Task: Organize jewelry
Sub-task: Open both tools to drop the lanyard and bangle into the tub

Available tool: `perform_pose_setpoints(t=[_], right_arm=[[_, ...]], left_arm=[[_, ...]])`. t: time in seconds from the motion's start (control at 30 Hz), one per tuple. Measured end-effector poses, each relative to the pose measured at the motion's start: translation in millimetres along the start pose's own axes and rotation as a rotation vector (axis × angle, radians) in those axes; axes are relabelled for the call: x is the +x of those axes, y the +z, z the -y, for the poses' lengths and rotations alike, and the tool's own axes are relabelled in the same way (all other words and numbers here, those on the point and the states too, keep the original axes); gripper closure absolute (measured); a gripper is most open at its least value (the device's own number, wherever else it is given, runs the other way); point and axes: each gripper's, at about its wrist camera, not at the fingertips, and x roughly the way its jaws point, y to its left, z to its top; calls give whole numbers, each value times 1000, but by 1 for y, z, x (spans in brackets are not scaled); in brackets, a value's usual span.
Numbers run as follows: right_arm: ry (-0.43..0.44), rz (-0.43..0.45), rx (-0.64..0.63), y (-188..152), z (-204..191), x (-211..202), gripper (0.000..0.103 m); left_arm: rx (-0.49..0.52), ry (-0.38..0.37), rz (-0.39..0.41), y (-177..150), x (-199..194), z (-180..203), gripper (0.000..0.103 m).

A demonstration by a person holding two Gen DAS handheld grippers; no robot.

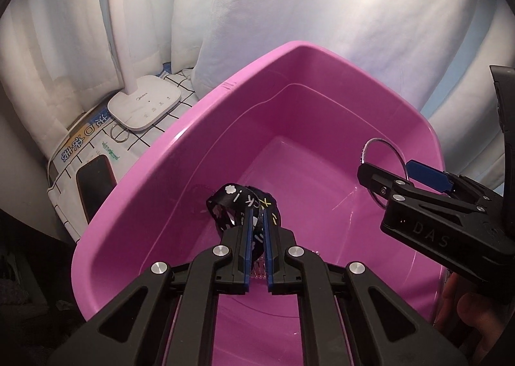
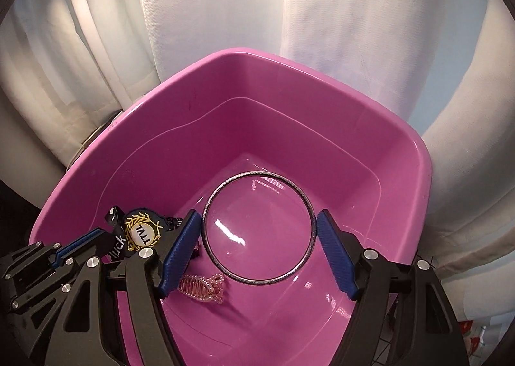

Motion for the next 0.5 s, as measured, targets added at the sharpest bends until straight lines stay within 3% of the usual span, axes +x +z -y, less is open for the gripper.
perform_pose_setpoints(t=[0.03,0.1,0.17,0.5], right_arm=[[4,-11,7,0,1,1,31],[-1,-10,17,0,3,0,31],[-15,-6,16,0,4,-1,31],[-44,-34,37,-4,9,2,31]], left_arm=[[2,-1,6,0,-2,0,79],[10,17,29,0,-7,1,45],[6,28,56,0,-13,0,21],[-26,23,52,-5,-17,-11,20]])
